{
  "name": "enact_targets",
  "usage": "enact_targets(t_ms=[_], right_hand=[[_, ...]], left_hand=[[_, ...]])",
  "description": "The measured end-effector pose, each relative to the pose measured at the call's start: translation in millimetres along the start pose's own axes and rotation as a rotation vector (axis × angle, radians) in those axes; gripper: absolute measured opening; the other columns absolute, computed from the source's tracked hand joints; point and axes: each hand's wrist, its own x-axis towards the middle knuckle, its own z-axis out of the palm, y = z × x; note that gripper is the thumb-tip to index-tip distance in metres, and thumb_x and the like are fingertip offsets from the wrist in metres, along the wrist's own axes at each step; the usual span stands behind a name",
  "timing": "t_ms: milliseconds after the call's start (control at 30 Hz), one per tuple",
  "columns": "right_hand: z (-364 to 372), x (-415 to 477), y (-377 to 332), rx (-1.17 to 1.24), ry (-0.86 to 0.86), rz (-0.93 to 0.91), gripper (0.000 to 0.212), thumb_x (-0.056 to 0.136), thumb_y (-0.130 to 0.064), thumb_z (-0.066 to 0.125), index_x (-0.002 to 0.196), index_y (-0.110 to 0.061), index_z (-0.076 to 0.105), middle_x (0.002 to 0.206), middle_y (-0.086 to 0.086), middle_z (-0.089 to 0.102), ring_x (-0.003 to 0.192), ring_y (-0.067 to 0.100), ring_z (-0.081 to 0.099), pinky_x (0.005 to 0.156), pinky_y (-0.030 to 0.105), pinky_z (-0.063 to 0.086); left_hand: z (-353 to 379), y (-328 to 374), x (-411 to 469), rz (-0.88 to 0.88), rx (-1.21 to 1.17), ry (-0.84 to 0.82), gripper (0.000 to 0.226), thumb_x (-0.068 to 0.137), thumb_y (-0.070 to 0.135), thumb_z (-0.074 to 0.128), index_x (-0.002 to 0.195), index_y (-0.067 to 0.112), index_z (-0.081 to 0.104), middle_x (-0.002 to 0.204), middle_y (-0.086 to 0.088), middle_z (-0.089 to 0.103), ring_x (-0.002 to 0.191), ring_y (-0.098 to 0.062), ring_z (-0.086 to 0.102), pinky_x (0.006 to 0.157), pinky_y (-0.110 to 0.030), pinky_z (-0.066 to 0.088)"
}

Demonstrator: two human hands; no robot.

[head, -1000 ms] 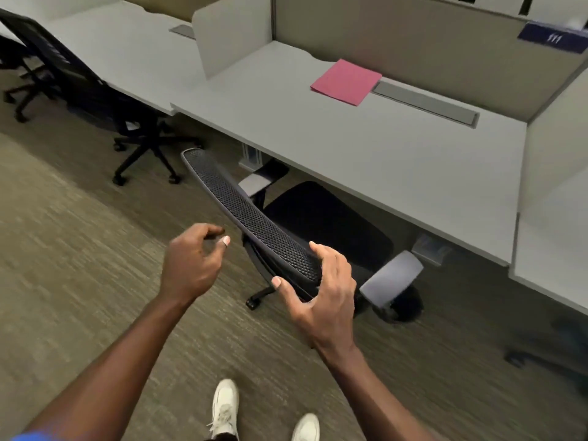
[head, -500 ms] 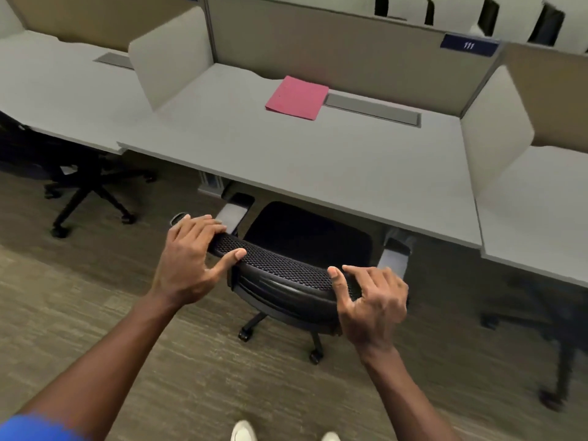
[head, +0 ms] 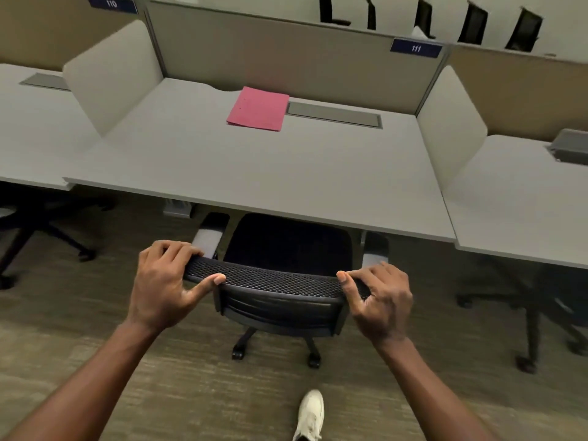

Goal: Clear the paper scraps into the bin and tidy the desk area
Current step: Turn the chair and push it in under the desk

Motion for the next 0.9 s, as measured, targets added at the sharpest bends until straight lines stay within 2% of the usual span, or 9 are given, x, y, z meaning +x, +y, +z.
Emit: enact_targets(t_ms=[233, 500, 733, 900], right_hand=[[22.2, 30.2, 19.5, 0.021, 0.026, 0.051, 0.046, 0.101, -0.058, 0.056, 0.082, -0.024, 0.081, 0.080, -0.004, 0.074, 0.078, 0.019, 0.066, 0.069, 0.039, 0.053], [49.4, 80.0, 47.3, 0.085, -0.014, 0.039, 0.054, 0.101, -0.065, 0.054, 0.083, -0.022, 0.081, 0.082, -0.005, 0.075, 0.080, 0.018, 0.065, 0.069, 0.040, 0.053], [73.4, 114.4, 60.4, 0.131, -0.023, 0.016, 0.052, 0.098, -0.066, 0.061, 0.083, -0.020, 0.081, 0.082, -0.003, 0.076, 0.079, 0.017, 0.066, 0.070, 0.038, 0.053], [85.6, 130.3, 67.0, 0.130, -0.003, 0.003, 0.049, 0.097, -0.062, 0.065, 0.082, -0.019, 0.081, 0.080, -0.003, 0.074, 0.079, 0.017, 0.064, 0.067, 0.033, 0.050]], left_hand=[[23.9, 7.5, 41.7, -0.029, -0.020, -0.020, 0.071, 0.093, 0.083, 0.042, 0.116, 0.021, 0.068, 0.117, 0.000, 0.069, 0.112, -0.026, 0.055, 0.090, -0.046, 0.048], [48.1, 4.1, 88.6, -0.050, -0.042, -0.038, 0.057, 0.101, 0.071, 0.038, 0.115, 0.024, 0.067, 0.118, 0.004, 0.070, 0.116, -0.024, 0.056, 0.096, -0.045, 0.048], [69.5, -6.0, 124.2, -0.079, -0.014, -0.015, 0.040, 0.103, 0.053, 0.043, 0.113, 0.022, 0.068, 0.113, 0.001, 0.071, 0.113, -0.025, 0.057, 0.093, -0.045, 0.044], [77.2, -9.4, 140.5, -0.091, -0.008, -0.006, 0.038, 0.102, 0.049, 0.044, 0.110, 0.021, 0.068, 0.109, -0.001, 0.072, 0.111, -0.027, 0.056, 0.089, -0.043, 0.041]])
